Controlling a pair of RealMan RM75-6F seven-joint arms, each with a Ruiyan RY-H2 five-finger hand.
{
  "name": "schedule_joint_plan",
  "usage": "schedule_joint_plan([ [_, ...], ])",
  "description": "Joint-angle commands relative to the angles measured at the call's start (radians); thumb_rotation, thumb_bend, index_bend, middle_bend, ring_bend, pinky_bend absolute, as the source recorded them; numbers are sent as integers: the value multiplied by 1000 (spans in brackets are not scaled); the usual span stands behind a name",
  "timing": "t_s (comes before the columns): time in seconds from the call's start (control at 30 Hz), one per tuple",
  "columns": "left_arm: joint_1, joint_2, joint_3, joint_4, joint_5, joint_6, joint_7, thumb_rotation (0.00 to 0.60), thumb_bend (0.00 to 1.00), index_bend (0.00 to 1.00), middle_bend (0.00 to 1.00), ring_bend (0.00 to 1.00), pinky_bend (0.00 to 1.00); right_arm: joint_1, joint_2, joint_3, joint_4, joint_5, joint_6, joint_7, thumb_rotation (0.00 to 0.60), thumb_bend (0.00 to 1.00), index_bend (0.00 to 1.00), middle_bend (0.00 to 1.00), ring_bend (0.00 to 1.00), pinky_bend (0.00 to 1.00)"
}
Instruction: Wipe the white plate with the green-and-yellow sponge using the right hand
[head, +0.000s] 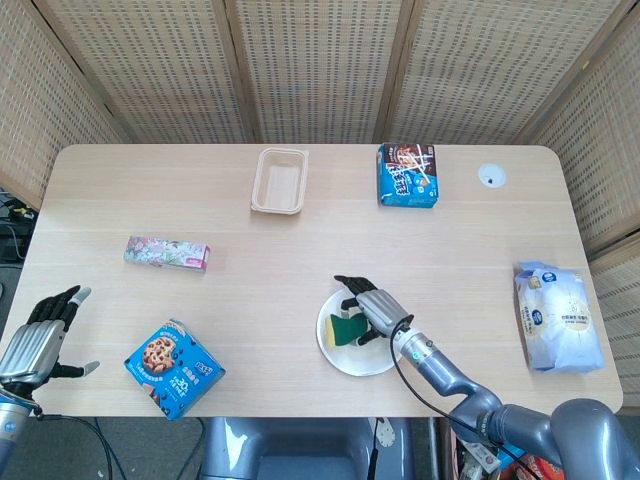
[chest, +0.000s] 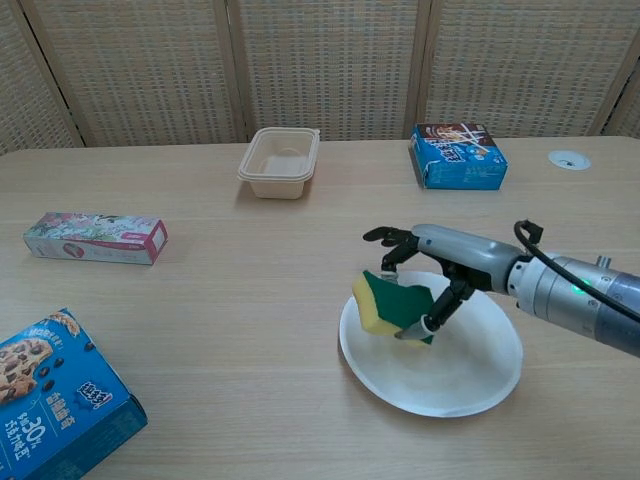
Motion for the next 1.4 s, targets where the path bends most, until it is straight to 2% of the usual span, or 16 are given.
schedule_joint_plan([
  [0.03, 1, 2, 0, -1, 2, 2, -4, 600, 0, 0, 0, 0, 0, 25, 47, 50, -70, 7, 24, -21, 600, 661, 690, 0, 0, 0],
  [0.2, 2, 5, 0, 1, 3, 1, -11, 600, 0, 0, 0, 0, 0, 43, 97, 117, -115, 75, 13, -118, 600, 660, 691, 0, 0, 0],
  [0.37, 3, 9, 1, 0, 10, 2, -18, 600, 0, 0, 0, 0, 0, 53, 111, 172, -55, 241, -33, -387, 600, 660, 691, 0, 0, 0],
  [0.5, 3, 13, -1, 1, 6, 0, -26, 600, 0, 0, 0, 0, 0, 51, 82, 171, 30, 397, -54, -659, 600, 653, 688, 0, 0, 0],
  [0.63, -3, 10, -1, 4, 1, -12, -18, 600, 0, 0, 0, 0, 0, 56, 84, 154, 47, 539, -93, -871, 600, 438, 603, 0, 0, 0],
  [0.7, -5, 8, 1, 4, -1, -18, -12, 600, 0, 0, 0, 0, 0, 60, 82, 150, 48, 580, -95, -928, 600, 411, 567, 0, 0, 0],
  [0.8, -7, 6, 1, 4, -7, -21, -7, 600, 0, 0, 0, 0, 0, 63, 61, 146, 73, 615, -74, -982, 600, 384, 491, 0, 0, 0],
  [0.9, -7, 4, 0, 4, -10, -20, -2, 600, 0, 0, 0, 0, 0, 64, 45, 140, 99, 644, -72, -1017, 600, 311, 297, 0, 0, 0],
  [0.97, -7, 3, 1, 5, -11, -21, 1, 600, 0, 0, 0, 0, 0, 64, 42, 139, 101, 662, -75, -1033, 600, 290, 123, 0, 0, 0],
  [1.03, -8, 2, 1, 6, -12, -22, 3, 600, 0, 0, 0, 0, 0, 64, 43, 145, 92, 676, -68, -1041, 600, 286, 35, 0, 0, 0],
  [1.2, -7, 5, 2, 3, -9, -19, -2, 600, 0, 0, 0, 0, 0, 52, 62, 167, 39, 652, -19, -993, 600, 253, 0, 0, 0, 0],
  [1.3, -4, 9, 2, 2, -3, -14, -9, 600, 0, 0, 0, 0, 0, 16, 115, 182, -81, 614, 43, -928, 600, 161, 0, 0, 0, 0],
  [1.4, -1, 12, 3, 2, 6, -8, -15, 600, 0, 0, 0, 0, 0, -18, 177, 177, -189, 568, 89, -888, 600, 22, 0, 0, 0, 0],
])
